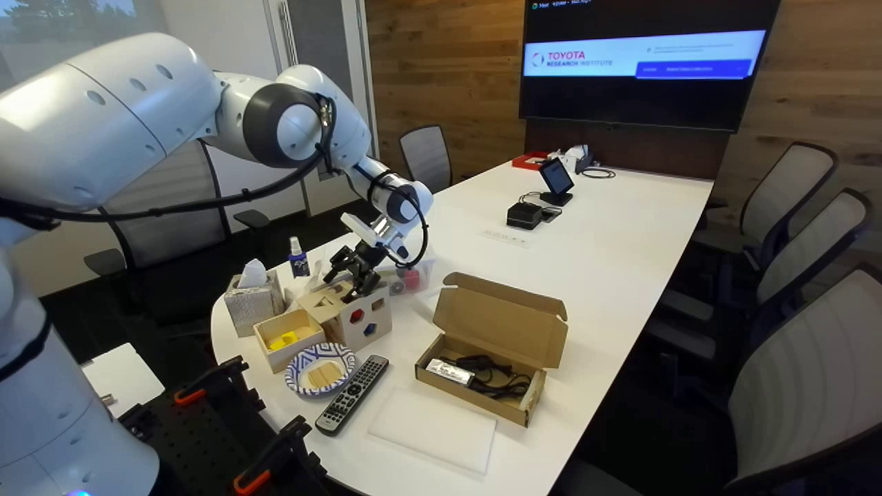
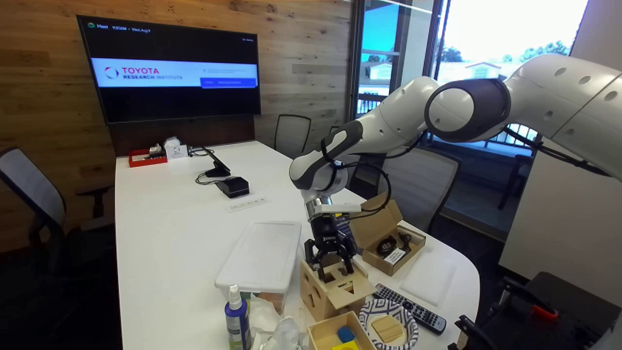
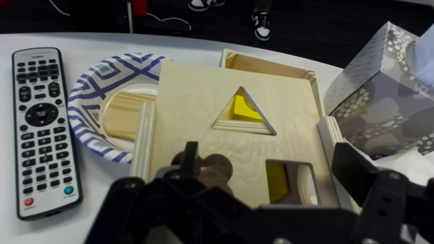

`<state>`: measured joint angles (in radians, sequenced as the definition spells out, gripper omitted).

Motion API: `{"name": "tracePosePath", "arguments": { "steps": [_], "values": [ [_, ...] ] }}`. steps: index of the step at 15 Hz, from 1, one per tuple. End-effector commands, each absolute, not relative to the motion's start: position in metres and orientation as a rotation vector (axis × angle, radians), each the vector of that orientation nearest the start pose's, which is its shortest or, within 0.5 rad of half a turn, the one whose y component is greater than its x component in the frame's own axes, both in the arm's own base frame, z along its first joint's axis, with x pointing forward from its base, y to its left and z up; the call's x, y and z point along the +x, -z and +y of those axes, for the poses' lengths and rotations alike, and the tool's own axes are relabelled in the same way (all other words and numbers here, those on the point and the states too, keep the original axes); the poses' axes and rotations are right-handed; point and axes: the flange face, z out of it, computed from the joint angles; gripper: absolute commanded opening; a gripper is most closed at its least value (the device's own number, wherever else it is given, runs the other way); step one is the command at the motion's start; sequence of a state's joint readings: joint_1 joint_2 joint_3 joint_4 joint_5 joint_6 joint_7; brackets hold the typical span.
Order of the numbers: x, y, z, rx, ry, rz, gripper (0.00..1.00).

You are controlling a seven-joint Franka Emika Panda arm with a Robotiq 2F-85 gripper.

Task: Open the lid of the shape sorter

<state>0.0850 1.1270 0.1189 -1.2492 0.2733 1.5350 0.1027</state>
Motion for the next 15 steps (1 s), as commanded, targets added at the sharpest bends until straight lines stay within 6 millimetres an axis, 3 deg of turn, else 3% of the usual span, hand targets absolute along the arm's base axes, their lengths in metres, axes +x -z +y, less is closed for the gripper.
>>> {"name": "tracePosePath", "arguments": {
  "steps": [1,15],
  "values": [
    [0.607,-0.042,0.153,-2.559,-1.251,0.019,1.00],
    [0.597,-0.043,0.156,-2.500,-1.256,0.006,1.00]
  ]
}}
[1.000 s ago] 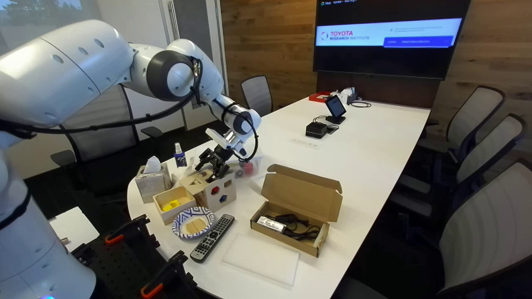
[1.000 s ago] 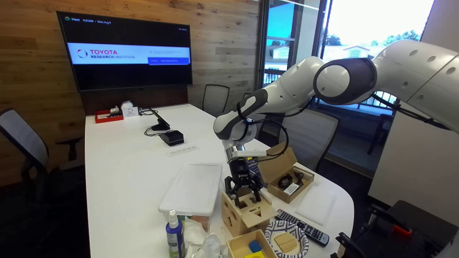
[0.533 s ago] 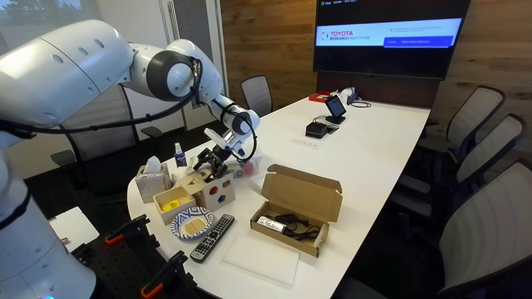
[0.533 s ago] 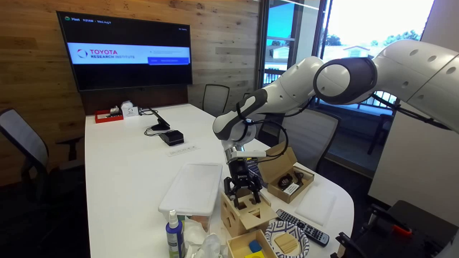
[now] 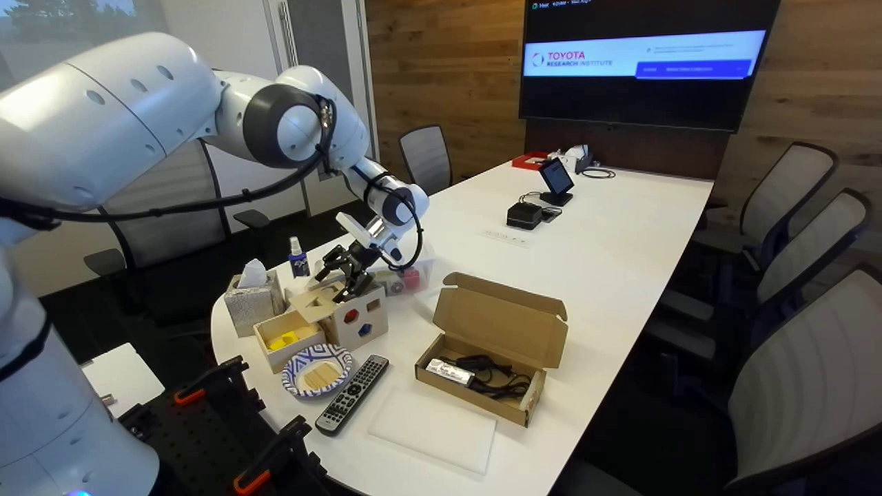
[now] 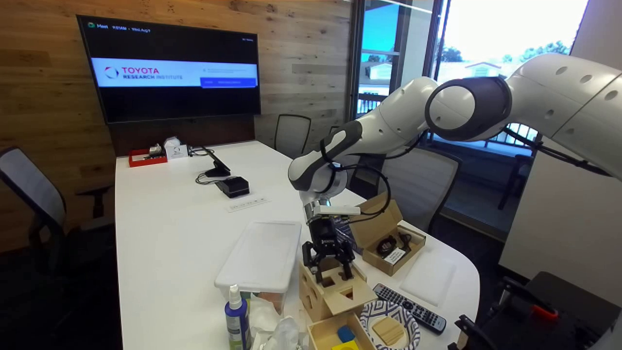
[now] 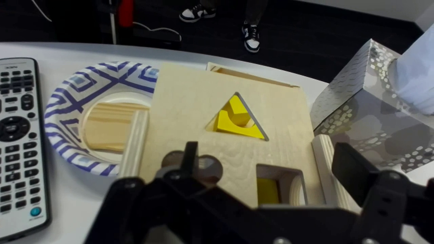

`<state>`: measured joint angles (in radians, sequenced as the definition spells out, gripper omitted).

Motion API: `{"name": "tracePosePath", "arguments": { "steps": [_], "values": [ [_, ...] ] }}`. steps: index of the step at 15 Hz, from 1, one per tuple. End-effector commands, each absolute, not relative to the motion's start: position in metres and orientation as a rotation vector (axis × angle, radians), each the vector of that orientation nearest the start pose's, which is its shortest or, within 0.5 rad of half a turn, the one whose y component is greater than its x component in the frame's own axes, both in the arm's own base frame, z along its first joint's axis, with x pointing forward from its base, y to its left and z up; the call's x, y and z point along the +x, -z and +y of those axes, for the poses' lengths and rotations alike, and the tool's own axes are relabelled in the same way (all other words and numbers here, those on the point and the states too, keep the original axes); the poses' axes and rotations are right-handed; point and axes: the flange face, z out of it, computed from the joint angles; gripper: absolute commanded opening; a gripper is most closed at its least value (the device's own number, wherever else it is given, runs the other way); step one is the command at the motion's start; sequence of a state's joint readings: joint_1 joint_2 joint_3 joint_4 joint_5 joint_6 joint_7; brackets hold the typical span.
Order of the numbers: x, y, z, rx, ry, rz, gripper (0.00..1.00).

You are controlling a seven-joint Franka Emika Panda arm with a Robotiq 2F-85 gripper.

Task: Open the lid of the shape sorter

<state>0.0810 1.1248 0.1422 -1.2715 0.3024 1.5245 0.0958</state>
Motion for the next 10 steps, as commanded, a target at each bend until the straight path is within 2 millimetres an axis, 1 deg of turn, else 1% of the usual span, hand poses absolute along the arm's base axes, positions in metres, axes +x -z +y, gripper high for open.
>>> {"name": "tracePosePath", "arguments": {
  "steps": [1,3,5,7,10],
  "values": [
    [0.598,-0.044,0.155,-2.502,-1.234,0.012,1.00],
    [0.602,-0.049,0.152,-2.518,-1.184,0.045,1.00],
    [0.608,-0.057,0.150,-2.585,-1.095,0.099,1.00],
    [0.611,-0.074,0.149,-2.637,-1.040,0.134,1.00],
    [0.614,-0.112,0.147,-2.726,-0.967,0.205,1.00]
  ]
}}
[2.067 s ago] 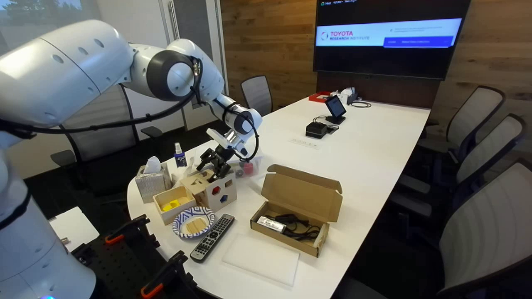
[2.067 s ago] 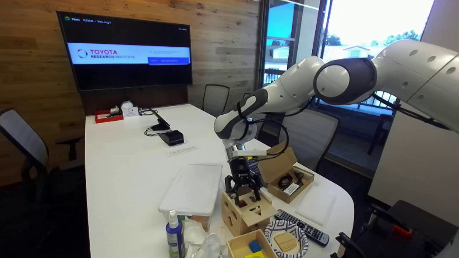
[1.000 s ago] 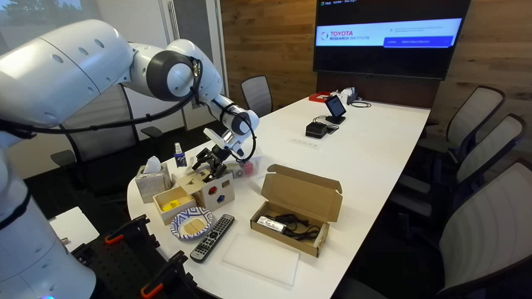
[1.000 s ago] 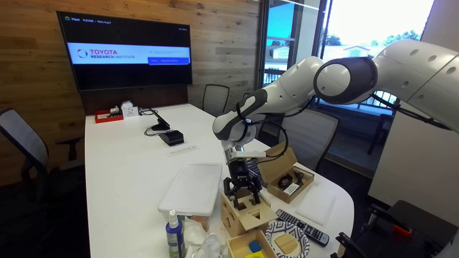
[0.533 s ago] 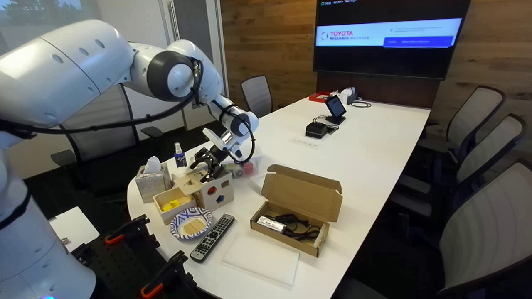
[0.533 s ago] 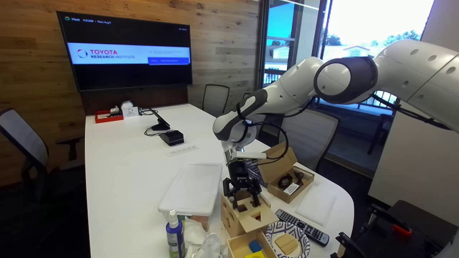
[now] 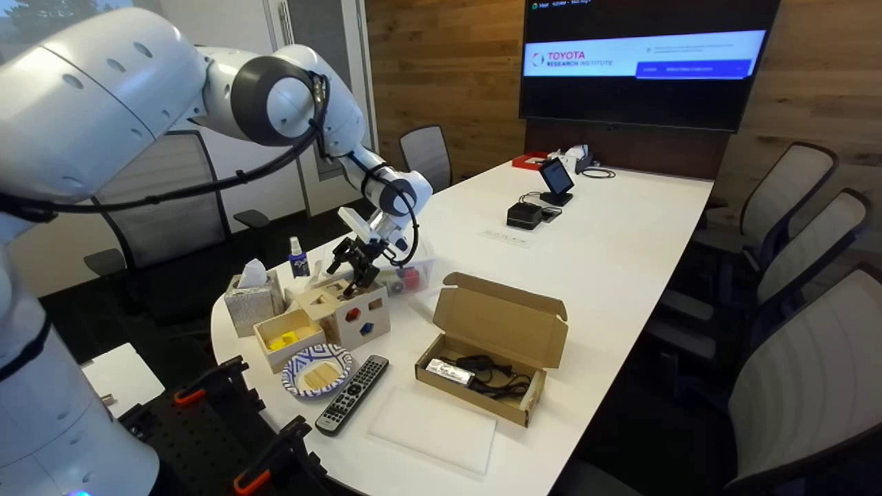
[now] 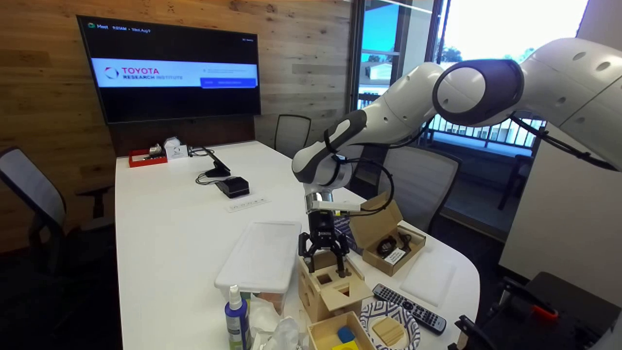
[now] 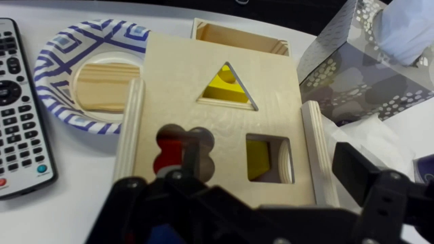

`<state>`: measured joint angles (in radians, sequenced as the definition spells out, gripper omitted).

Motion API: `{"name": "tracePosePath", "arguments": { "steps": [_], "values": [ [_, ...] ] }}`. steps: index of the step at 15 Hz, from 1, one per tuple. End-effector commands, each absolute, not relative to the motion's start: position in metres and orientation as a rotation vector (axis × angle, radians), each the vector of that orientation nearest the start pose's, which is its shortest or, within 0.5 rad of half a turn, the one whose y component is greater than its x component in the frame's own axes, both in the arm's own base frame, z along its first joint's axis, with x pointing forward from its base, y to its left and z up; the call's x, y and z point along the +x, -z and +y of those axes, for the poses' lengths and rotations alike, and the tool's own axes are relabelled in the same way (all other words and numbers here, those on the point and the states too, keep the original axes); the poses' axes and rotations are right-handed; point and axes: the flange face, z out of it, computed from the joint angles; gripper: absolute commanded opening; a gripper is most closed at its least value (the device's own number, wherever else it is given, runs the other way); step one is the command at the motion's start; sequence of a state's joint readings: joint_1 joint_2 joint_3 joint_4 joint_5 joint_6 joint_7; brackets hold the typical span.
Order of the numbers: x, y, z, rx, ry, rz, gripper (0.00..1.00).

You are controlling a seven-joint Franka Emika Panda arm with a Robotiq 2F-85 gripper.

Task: Open the lid of the shape sorter

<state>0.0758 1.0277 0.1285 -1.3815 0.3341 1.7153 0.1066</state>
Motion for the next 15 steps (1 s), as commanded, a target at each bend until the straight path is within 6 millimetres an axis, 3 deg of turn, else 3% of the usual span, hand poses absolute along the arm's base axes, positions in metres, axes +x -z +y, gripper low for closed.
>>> {"name": "tracePosePath", "arguments": {
  "steps": [1,8,11,15],
  "values": [
    [0.614,-0.127,0.147,-2.747,-0.952,0.229,1.00],
    [0.616,-0.238,0.151,-2.993,-0.701,0.419,1.00],
    [0.617,-0.269,0.149,-3.093,-0.533,0.487,1.00],
    [0.615,-0.290,0.144,-3.157,-0.293,0.533,1.00]
  ]
}}
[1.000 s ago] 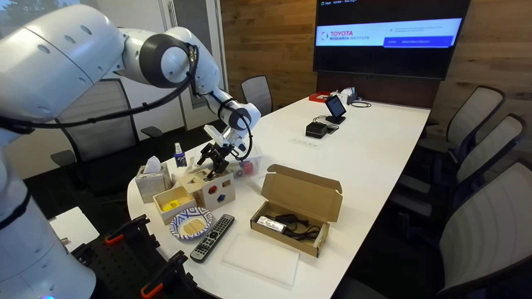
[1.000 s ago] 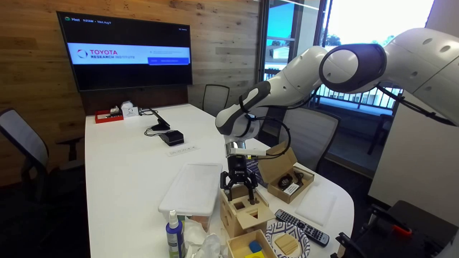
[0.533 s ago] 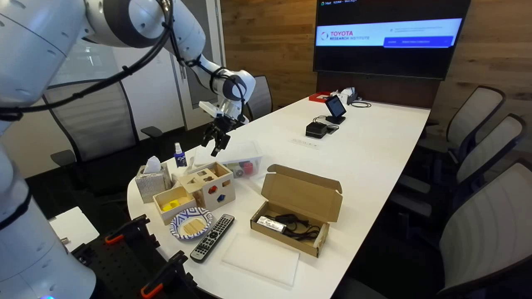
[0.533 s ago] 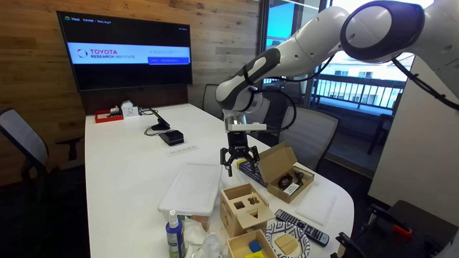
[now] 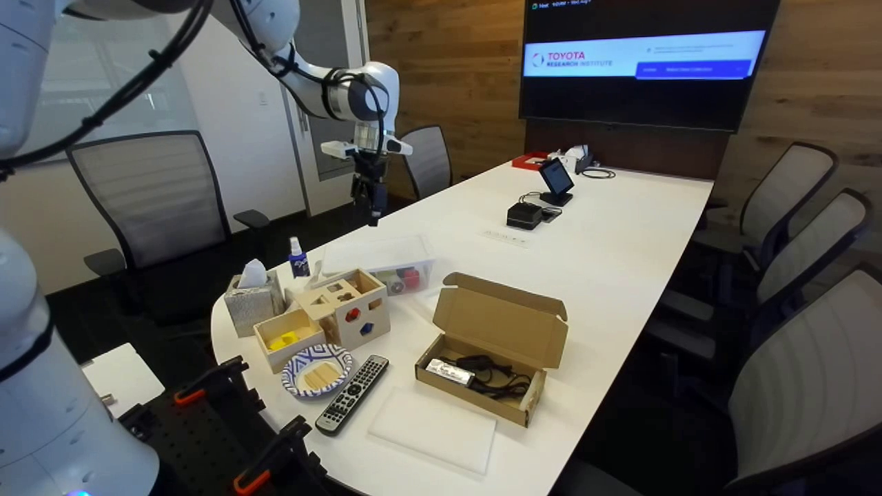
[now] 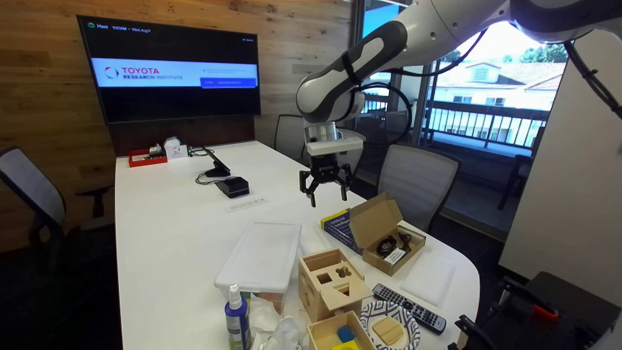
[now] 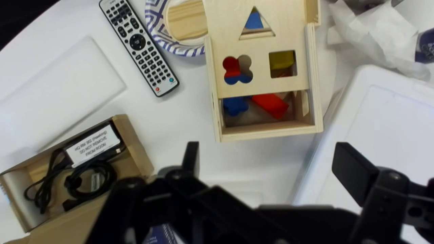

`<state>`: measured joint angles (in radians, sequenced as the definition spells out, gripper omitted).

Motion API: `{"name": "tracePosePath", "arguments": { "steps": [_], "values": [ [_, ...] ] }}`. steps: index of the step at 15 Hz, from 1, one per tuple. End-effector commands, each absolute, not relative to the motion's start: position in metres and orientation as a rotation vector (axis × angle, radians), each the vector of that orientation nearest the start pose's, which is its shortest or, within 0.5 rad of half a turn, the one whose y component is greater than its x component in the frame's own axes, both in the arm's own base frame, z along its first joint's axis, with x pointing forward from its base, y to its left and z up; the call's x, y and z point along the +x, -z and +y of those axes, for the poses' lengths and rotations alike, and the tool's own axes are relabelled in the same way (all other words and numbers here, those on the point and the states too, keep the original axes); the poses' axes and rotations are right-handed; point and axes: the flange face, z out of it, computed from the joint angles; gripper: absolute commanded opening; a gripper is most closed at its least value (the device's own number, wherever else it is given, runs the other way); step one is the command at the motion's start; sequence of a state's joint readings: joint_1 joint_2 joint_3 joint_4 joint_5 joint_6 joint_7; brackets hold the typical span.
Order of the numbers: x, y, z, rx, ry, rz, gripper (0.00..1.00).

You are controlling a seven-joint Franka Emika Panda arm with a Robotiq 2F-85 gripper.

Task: Open the lid of the shape sorter

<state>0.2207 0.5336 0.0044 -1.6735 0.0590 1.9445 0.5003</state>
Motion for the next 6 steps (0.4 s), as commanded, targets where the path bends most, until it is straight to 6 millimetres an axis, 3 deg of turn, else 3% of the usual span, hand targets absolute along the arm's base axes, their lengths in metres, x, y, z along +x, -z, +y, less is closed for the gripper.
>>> {"name": "tracePosePath", "arguments": {
  "steps": [1,6],
  "values": [
    [0.6135,-0.2910,0.1422,-3.162,-0.262,0.548,1.00],
    [0.6040,-0.2918,0.1369,-3.175,-0.200,0.600,1.00]
  ]
}}
